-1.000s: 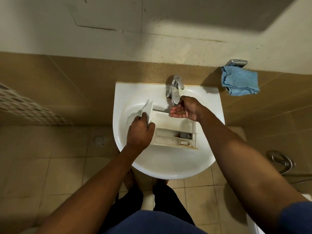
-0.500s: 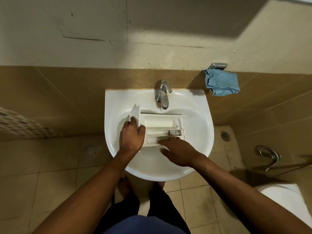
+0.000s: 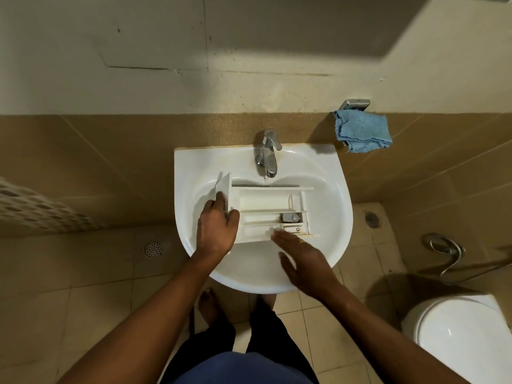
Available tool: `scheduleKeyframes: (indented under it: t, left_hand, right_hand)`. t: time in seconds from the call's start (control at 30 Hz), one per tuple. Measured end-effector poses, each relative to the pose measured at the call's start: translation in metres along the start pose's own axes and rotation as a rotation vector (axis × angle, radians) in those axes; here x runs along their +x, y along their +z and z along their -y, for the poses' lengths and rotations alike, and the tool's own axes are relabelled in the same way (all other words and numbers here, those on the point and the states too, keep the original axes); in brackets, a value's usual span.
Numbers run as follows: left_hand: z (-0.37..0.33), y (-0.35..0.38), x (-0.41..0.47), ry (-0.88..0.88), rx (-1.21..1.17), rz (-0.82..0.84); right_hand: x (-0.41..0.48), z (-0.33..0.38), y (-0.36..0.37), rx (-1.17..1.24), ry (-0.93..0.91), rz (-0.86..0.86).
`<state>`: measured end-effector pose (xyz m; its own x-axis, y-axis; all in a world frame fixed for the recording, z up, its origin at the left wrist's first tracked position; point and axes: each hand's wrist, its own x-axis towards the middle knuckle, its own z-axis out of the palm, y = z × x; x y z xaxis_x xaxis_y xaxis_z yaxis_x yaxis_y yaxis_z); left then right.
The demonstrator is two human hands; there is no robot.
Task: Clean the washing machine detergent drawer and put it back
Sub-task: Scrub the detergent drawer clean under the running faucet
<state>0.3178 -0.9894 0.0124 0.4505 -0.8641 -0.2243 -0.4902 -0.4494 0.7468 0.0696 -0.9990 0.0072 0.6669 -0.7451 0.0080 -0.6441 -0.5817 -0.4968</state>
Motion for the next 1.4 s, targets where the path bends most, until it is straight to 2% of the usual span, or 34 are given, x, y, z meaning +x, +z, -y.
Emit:
scheduleKeyframes:
  t: [0.1,0.2,0.23,0.3,0.4,0.47,0.6,0.77,1.0,1.13,1.4]
  left_hand:
    - [0.001,-0.002,-0.008,0.049,-0.025,0.015]
    - [0.005,-0.005,-0.019,0.076,-0.063,0.04]
    - [0.008,-0.005,-0.023,0.09,-0.073,0.044]
    - [0.013,-0.007,-0.031,0.125,-0.099,0.044]
    - [0.018,-0.008,-0.041,0.216,-0.142,0.035]
    - [0.019,-0.009,-0.046,0.28,-0.161,0.04]
    - [0.018,-0.005,-0.051,0.356,-0.146,0.081]
    - [0.026,0.003,-0.049,0.286,-0.201,0.068]
    - [0.035,0.01,-0.051,0.176,-0.114,0.047]
    - [0.036,0.012,-0.055,0.16,-0.099,-0.015]
    - [0.036,0.026,-0.072,0.192,-0.016,0.026]
  right_hand:
    - [-0.001,-0.018,-0.015,0.049,0.177,-0.241]
    - [0.015,-0.029,-0.024,0.21,0.529,-0.551]
    - [0.02,-0.037,-0.025,0.271,0.664,-0.598]
    - [0.03,-0.051,-0.023,0.403,0.878,-0.513]
    - [0.04,-0.062,-0.023,0.799,0.993,-0.376]
    - [0.047,-0.063,-0.027,0.98,1.012,-0.384]
    - [0.055,-0.058,-0.036,1.187,1.0,-0.428]
    - [0.059,-0.054,-0.042,1.195,0.928,-0.542]
    - [0.056,-0.033,-0.055,1.164,0.601,-0.651]
    - [0.054,-0.032,-0.05,1.301,0.538,-0.746]
    - [0.054,-0.046,-0.019,1.563,0.745,-0.815]
